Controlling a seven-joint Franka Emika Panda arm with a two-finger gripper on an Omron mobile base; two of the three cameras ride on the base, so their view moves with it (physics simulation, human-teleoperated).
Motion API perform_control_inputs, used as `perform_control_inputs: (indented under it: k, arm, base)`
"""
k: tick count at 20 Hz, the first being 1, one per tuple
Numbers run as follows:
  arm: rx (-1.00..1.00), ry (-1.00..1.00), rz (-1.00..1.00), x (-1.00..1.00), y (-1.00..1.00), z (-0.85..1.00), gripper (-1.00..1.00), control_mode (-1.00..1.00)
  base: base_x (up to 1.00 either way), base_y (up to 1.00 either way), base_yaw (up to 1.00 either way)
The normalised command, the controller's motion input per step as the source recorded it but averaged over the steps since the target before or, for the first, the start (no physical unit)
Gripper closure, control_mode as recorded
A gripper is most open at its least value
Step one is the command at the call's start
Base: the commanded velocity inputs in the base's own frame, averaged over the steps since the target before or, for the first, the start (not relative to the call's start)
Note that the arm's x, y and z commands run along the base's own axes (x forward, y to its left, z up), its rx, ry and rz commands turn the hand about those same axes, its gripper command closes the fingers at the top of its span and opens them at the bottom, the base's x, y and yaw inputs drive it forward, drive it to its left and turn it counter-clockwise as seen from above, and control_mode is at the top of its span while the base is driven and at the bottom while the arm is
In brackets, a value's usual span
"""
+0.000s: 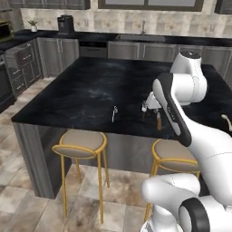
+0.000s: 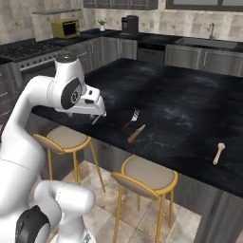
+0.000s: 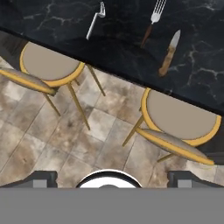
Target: Pick up the metallic utensils from the counter and place them in the open drawer. Make sure not to pick up any wooden utensils.
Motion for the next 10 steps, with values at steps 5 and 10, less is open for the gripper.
perform_control_inputs:
  k: [5, 10]
  arm:
    - [0.0, 0.0, 0.0, 0.0, 0.0, 0.0, -1.0, 1.0]
    - [0.0, 0.0, 0.0, 0.0, 0.0, 0.0, -1.0, 1.0]
  base:
    - [0.49, 0.0, -0.28]
    - [0.32, 0.0, -0.07]
